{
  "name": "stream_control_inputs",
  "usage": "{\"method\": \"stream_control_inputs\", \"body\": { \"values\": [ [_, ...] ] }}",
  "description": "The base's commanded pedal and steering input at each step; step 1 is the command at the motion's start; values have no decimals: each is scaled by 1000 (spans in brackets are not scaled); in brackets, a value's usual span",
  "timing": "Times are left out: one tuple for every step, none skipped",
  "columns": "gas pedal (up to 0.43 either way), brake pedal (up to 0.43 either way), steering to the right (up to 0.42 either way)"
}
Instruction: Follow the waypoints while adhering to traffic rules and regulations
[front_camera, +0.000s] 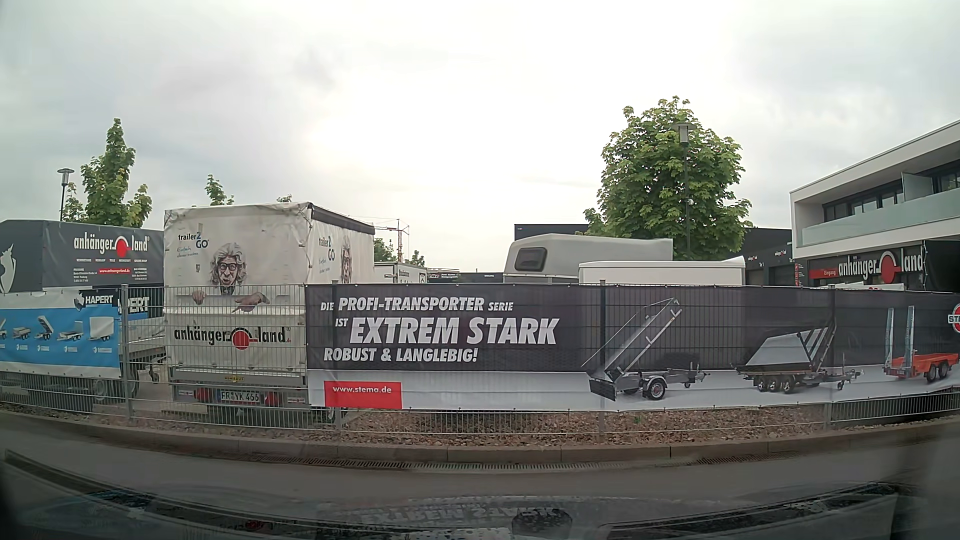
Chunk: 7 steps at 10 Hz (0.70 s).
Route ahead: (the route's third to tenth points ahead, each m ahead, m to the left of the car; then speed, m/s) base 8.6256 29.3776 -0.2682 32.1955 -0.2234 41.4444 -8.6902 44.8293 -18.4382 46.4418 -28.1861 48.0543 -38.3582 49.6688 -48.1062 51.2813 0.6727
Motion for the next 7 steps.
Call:
{"method": "stream_control_inputs", "body": {
  "values": [
    [0, 0, -285],
    [0, 0, -320],
    [0, 0, -358],
    [0, 0, -394],
    [0, 0, -453],
    [0, 0, -517],
    [0, 0, -564]
  ]
}}
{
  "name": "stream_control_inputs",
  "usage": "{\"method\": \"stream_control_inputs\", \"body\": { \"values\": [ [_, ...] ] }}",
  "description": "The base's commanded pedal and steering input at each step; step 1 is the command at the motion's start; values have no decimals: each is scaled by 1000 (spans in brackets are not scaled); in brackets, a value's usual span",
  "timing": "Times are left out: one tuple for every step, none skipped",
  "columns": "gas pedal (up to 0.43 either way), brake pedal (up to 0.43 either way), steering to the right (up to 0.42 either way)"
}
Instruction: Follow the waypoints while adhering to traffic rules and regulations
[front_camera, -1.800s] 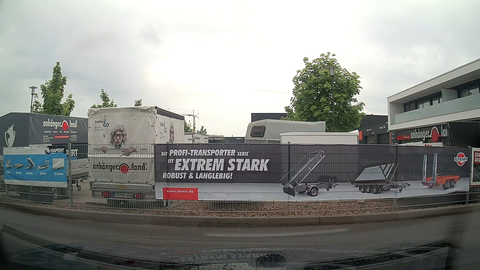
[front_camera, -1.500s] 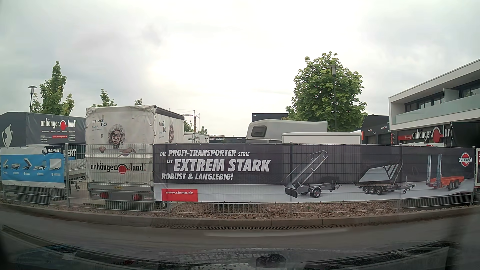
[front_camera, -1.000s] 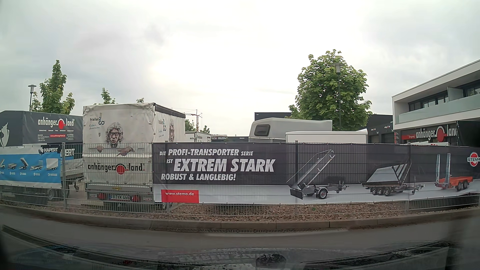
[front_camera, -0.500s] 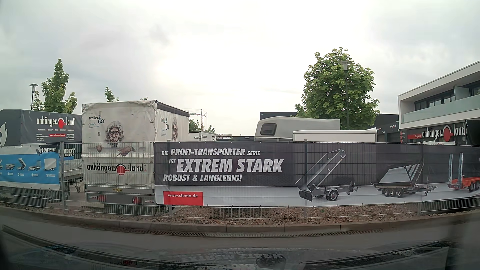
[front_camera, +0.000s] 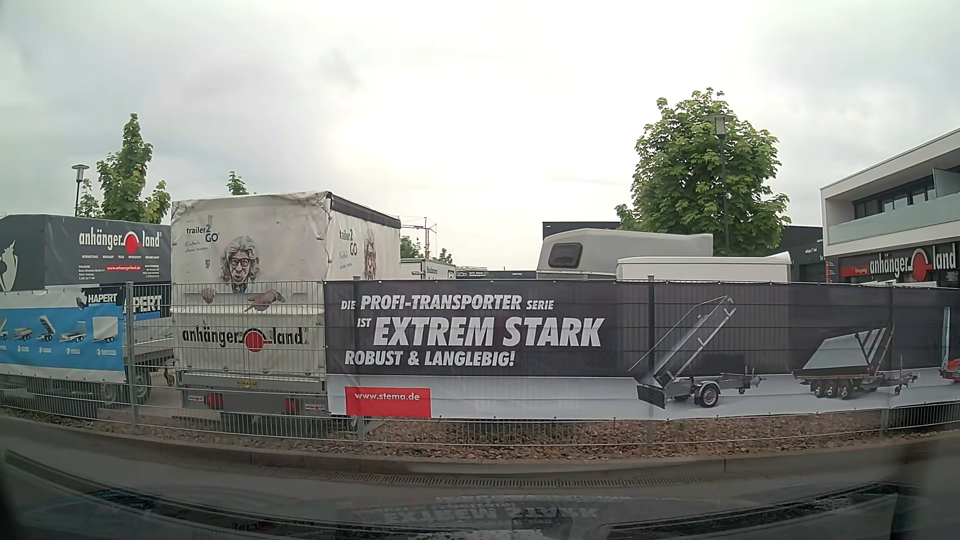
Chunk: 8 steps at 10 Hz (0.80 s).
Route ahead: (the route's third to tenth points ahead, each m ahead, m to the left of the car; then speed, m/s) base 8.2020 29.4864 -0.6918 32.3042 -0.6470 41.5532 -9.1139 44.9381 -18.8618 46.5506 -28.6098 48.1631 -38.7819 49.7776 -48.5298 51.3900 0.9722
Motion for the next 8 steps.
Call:
{"method": "stream_control_inputs", "body": {
  "values": [
    [0, 0, -624],
    [0, 0, -666],
    [0, 0, -696],
    [0, 0, -738],
    [0, 0, -779],
    [0, 0, -812],
    [0, 0, -837],
    [0, 0, -864]
  ]
}}
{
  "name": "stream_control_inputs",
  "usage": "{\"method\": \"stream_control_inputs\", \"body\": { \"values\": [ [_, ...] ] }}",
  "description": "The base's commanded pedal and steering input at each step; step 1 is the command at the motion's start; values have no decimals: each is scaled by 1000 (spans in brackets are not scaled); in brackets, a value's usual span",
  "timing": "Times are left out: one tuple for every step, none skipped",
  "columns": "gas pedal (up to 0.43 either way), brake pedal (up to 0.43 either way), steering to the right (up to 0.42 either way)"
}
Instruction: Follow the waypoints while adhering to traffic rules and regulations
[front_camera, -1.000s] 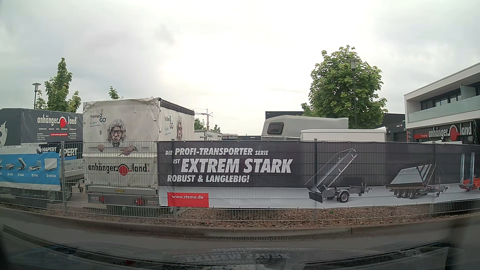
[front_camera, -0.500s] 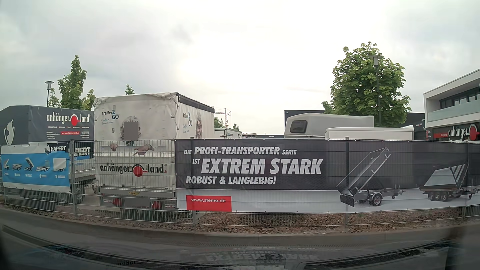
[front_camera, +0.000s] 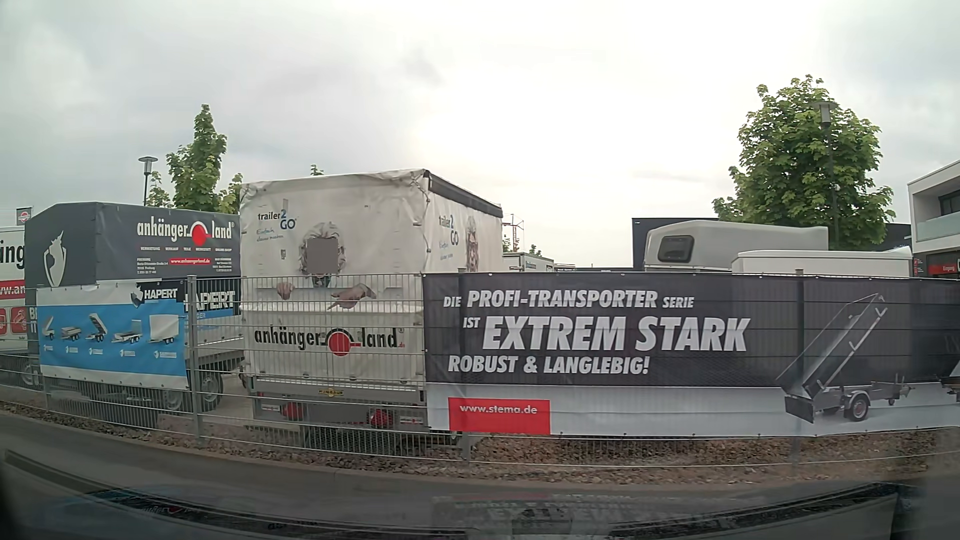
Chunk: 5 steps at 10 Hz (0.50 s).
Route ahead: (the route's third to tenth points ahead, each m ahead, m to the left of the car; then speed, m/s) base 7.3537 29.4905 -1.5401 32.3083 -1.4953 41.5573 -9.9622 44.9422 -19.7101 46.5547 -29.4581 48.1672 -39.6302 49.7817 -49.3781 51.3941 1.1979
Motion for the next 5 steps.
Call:
{"method": "stream_control_inputs", "body": {
  "values": [
    [0, 0, -890],
    [0, 0, -916],
    [0, 0, -940],
    [0, 0, -965],
    [0, 0, -971]
  ]
}}
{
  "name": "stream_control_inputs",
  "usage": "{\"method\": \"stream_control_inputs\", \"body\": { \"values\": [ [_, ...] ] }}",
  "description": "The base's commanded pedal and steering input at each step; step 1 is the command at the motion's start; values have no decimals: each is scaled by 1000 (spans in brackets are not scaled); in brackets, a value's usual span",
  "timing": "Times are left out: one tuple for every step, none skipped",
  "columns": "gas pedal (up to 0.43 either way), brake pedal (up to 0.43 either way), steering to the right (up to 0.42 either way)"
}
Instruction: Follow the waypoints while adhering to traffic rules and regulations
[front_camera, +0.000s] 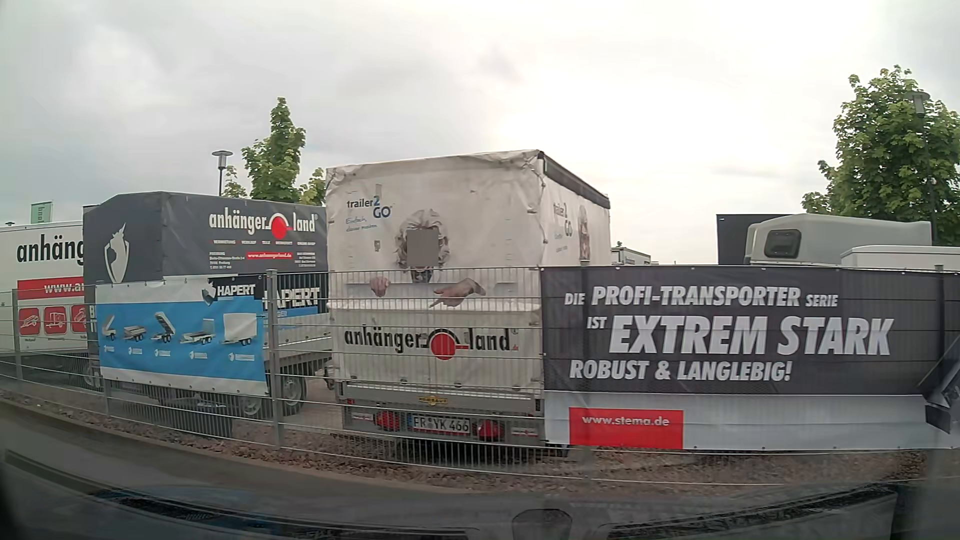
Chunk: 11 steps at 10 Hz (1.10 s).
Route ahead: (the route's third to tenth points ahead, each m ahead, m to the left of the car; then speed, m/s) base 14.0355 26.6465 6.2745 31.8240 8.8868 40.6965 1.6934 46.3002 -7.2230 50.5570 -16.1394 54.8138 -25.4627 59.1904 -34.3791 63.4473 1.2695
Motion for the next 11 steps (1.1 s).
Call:
{"method": "stream_control_inputs", "body": {
  "values": [
    [0, 0, -969],
    [8, 0, -969],
    [59, 0, -969],
    [67, 0, -970],
    [67, 0, -970],
    [67, 0, -970],
    [67, 0, -969],
    [67, 0, -967],
    [67, 0, -966],
    [67, 0, -962],
    [67, 0, -951]
  ]
}}
